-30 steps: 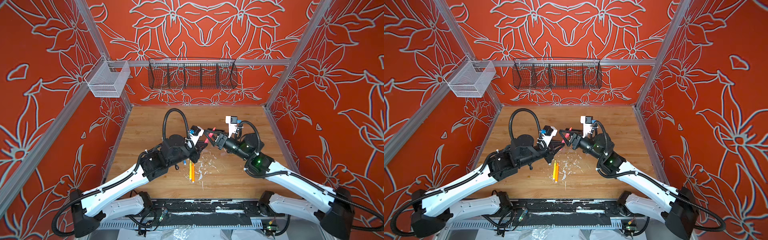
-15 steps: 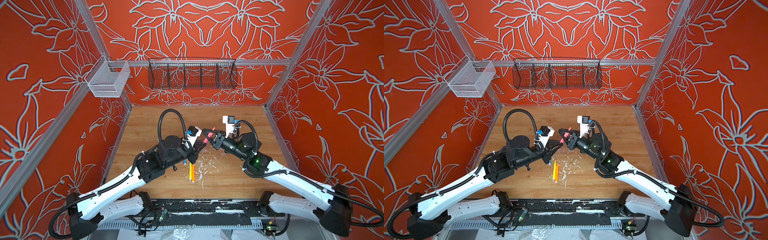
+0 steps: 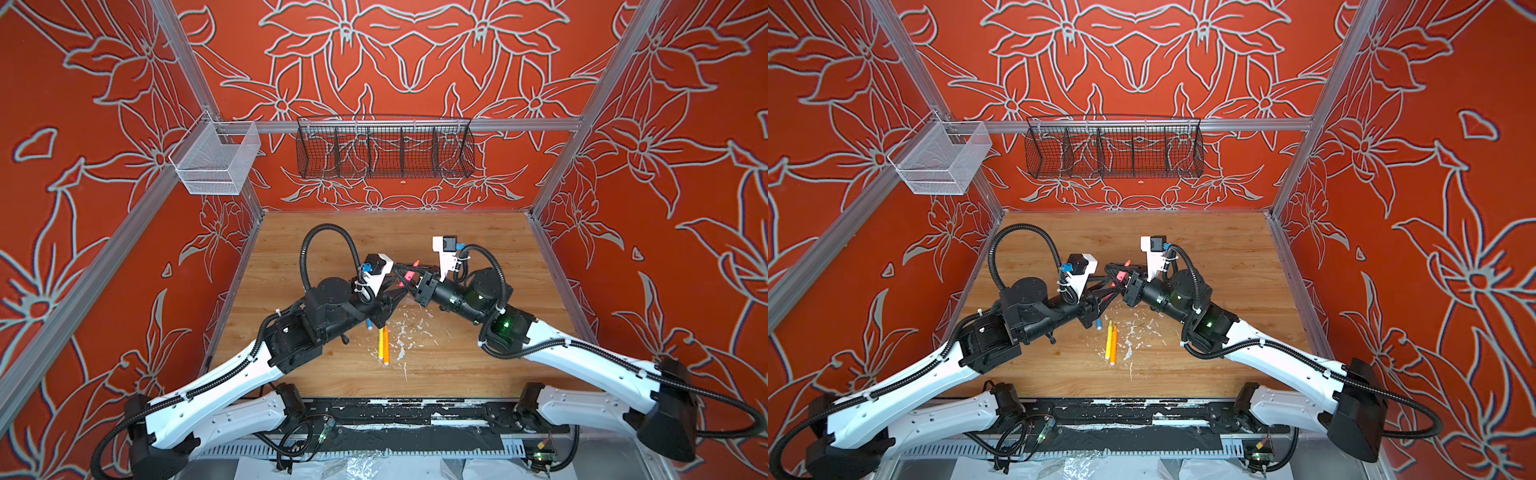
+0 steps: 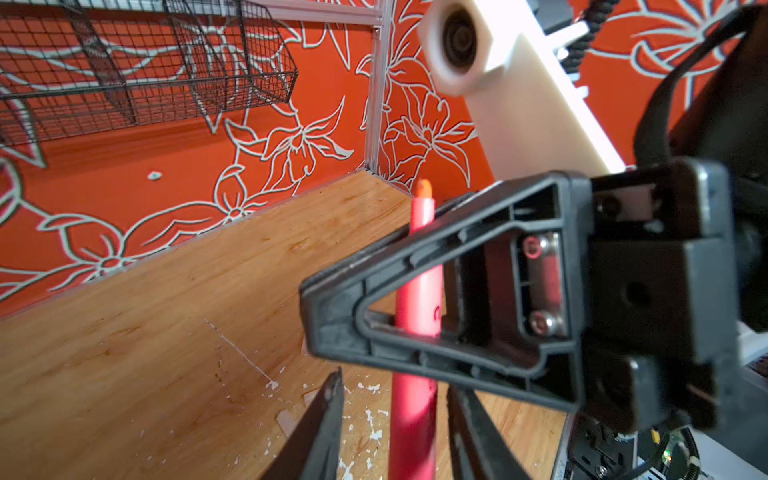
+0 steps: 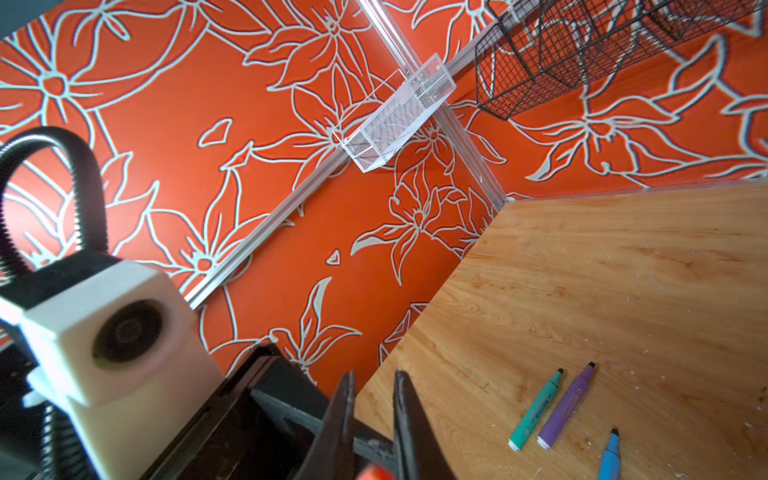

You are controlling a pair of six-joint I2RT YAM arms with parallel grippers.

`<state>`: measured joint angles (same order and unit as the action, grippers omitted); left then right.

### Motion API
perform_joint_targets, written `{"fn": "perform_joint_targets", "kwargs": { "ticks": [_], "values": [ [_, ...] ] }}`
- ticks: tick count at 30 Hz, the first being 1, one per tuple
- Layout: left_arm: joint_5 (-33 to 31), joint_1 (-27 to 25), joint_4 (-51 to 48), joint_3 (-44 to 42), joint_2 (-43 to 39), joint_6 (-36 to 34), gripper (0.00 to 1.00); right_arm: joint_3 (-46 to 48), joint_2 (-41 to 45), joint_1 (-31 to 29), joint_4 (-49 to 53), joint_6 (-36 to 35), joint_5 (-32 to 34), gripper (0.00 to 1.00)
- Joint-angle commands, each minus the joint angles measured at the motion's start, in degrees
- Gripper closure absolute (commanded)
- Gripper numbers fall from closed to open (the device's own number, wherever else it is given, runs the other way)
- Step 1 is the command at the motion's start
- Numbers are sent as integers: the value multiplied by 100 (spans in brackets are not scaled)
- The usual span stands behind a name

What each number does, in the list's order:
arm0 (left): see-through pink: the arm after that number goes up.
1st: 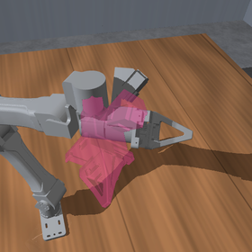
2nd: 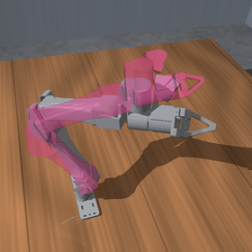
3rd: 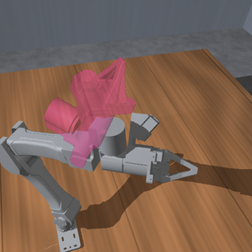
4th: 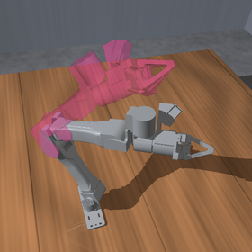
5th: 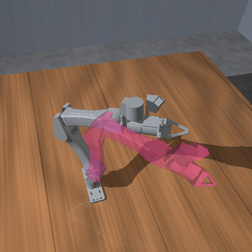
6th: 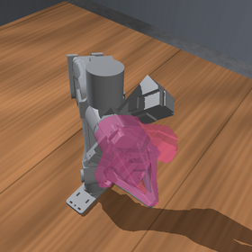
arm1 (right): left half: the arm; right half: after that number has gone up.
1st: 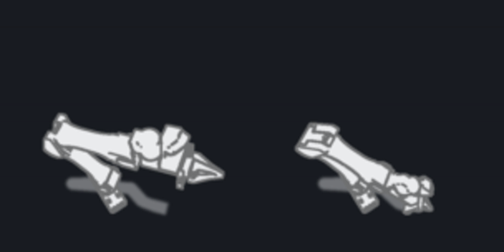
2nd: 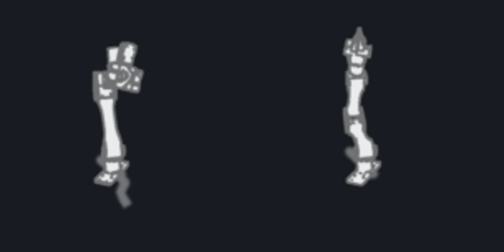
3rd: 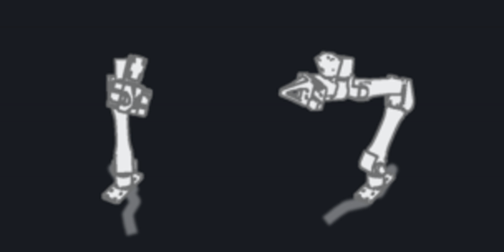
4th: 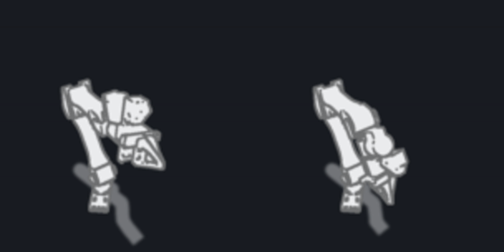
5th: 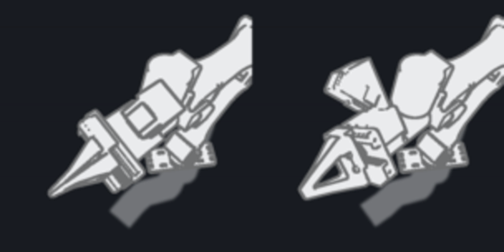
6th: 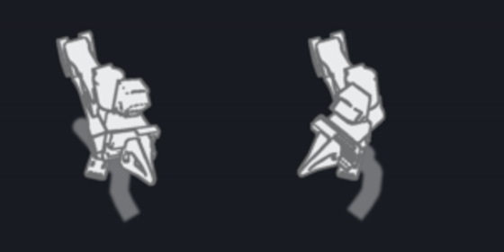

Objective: Insert the pens into the pen caps

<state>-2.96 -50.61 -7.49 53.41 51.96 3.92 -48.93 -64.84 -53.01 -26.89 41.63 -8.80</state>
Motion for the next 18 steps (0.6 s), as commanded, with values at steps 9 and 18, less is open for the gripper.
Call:
{"fn": "perform_joint_targets", "kwargs": {
  "ticks": [9, 18],
  "values": [
    [-55, 25, 239, 30, -15, -146, 60, -140, 33, -358, -210, -153, 287, 99],
    [-12, 25, 229, 62, 48, -172, 69, -123, 48, -385, -183, -162, 338, 99]
  ]
}}
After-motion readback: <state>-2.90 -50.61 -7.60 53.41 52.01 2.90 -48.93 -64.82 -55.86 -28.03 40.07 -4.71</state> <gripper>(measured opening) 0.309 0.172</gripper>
